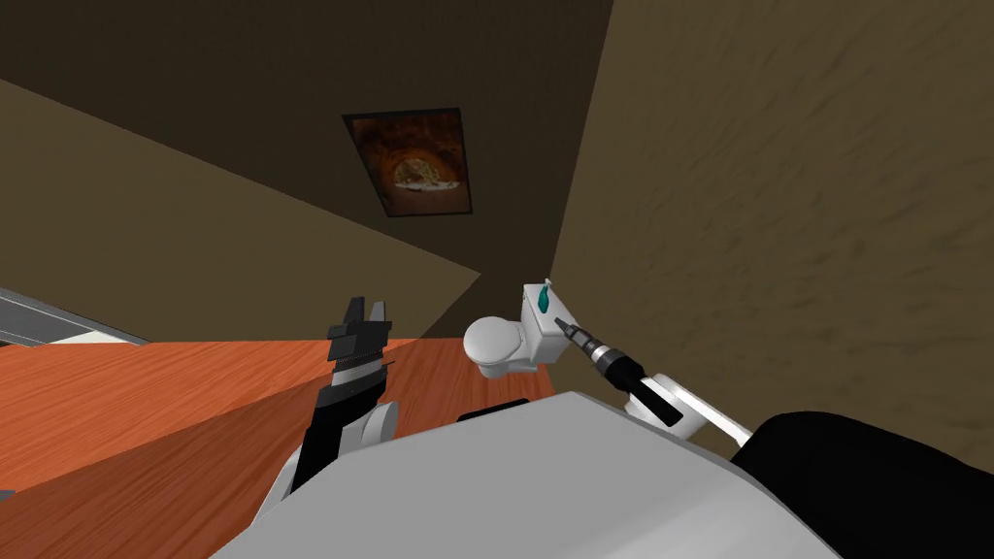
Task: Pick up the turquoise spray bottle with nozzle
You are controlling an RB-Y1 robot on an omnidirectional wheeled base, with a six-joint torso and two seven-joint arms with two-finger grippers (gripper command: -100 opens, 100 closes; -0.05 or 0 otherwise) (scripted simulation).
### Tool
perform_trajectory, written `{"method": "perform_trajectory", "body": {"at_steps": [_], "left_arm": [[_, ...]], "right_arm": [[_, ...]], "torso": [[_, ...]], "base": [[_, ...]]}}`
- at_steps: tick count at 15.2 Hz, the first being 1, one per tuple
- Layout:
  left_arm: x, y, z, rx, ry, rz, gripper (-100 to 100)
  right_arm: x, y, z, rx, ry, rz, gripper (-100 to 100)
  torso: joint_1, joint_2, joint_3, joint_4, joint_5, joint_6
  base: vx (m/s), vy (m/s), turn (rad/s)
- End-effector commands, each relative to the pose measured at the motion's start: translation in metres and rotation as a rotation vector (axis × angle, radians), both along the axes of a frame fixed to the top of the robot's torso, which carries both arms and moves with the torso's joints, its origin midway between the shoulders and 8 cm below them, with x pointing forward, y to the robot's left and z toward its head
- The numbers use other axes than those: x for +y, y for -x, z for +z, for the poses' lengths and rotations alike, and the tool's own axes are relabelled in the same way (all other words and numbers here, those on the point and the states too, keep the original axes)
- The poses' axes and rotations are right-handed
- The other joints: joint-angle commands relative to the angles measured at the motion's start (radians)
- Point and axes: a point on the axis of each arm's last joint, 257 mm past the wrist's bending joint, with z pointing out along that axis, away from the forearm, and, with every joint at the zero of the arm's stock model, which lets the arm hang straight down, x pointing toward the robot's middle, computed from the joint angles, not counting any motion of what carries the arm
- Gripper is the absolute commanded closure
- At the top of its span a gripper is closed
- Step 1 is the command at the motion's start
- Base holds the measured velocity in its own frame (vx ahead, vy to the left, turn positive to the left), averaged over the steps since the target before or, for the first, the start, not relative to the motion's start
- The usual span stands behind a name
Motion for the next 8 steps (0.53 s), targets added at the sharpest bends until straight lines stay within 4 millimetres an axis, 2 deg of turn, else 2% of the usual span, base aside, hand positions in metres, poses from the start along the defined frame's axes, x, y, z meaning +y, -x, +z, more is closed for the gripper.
{"method": "perform_trajectory", "body": {"at_steps": [1,2,3,4,5,6,7,8], "left_arm": [[0.000,0.000,0.000,0.000,0.000,0.000,0],[0.000,0.000,0.000,0.000,0.000,0.000,0],[0.000,0.000,0.000,0.000,0.000,0.000,0],[0.000,0.000,0.000,0.000,0.000,0.000,0],[0.000,0.000,0.000,0.000,0.000,0.000,0],[0.000,0.000,0.000,0.000,0.000,0.000,0],[0.000,0.000,0.000,0.000,0.000,0.000,0],[0.000,0.000,0.000,0.000,0.000,0.000,0]], "right_arm": [[-0.013,0.000,-0.006,0.038,0.044,-0.009,-100],[-0.013,0.000,-0.006,0.038,0.044,-0.008,-100],[-0.027,0.004,-0.014,0.076,0.083,-0.025,-100],[-0.027,0.003,-0.013,0.078,0.090,-0.019,-100],[-0.040,0.006,-0.020,0.112,0.126,-0.038,-100],[-0.040,0.006,-0.019,0.114,0.136,-0.029,-100],[-0.053,0.009,-0.025,0.145,0.169,-0.049,-100],[-0.053,0.008,-0.024,0.148,0.182,-0.038,-100]], "torso": [[0.000,0.000,0.000,0.000,0.000,0.000],[0.000,0.000,0.000,0.000,0.000,0.000],[-0.001,0.001,0.000,0.000,0.000,0.000],[-0.001,0.002,0.001,0.000,0.000,0.000],[-0.001,0.002,0.001,0.000,0.000,0.000],[-0.001,0.001,0.001,0.000,0.000,0.000],[0.000,0.001,0.000,0.000,0.000,0.000],[-0.001,0.000,0.000,0.000,0.000,0.000]], "base": [[0.082,0.063,0.052],[0.048,0.044,0.008],[0.045,0.045,0.044],[0.046,0.043,0.053],[0.064,0.054,0.075],[0.075,0.057,0.066],[0.096,0.052,0.071],[0.091,0.039,0.051]]}}
